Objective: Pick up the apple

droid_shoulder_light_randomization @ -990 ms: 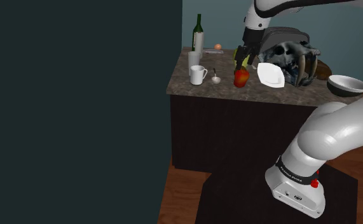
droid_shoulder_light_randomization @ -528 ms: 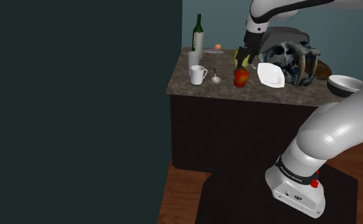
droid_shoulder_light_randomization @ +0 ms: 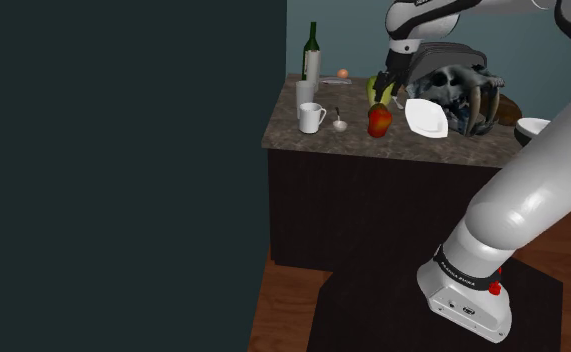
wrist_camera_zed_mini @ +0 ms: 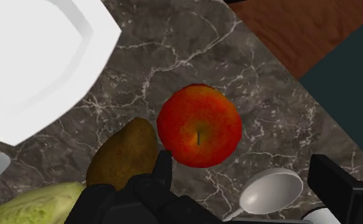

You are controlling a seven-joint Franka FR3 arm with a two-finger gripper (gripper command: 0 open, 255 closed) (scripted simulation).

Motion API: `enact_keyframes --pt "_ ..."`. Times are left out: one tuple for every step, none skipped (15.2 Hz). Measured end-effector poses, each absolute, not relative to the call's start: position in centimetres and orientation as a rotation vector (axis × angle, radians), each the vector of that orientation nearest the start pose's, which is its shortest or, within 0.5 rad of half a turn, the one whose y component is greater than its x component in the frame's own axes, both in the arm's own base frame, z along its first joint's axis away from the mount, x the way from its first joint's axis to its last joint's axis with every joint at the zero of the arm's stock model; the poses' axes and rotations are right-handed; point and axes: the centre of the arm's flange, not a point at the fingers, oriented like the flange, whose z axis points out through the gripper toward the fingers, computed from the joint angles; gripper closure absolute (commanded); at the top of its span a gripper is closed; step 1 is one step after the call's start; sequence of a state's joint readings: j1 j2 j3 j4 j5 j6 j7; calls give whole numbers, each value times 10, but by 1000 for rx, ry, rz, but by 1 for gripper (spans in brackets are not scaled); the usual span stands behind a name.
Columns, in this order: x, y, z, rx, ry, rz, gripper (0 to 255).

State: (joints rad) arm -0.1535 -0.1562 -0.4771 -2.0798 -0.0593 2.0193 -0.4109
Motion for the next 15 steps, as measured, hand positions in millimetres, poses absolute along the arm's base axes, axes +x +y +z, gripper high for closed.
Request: enact_keyframes --pt "416 -330 495 -3149 314 -128 0" --pt "420 -337 491 -3150 318 -132 0" --pt "420 -340 487 -3150 320 -134 0" --pt "420 -343 484 -3150 321 -135 0" --pt "420 -343 478 -3150 322 -136 0" --pt "420 -343 473 -3150 322 -136 0" --pt "420 -343 467 -3150 322 -136 0" --pt "420 -343 463 -3150 322 -136 0" --pt "419 -343 456 -3150 322 -136 0" --pt "419 -344 452 -3150 322 -136 0" --pt "420 -344 450 -3150 322 -136 255" --pt "420 -344 450 -3150 322 -137 255" --pt "420 -344 449 -3150 322 -137 255" --pt "420 -344 449 -3151 322 -137 255" --pt "420 -344 449 -3151 322 -137 255"
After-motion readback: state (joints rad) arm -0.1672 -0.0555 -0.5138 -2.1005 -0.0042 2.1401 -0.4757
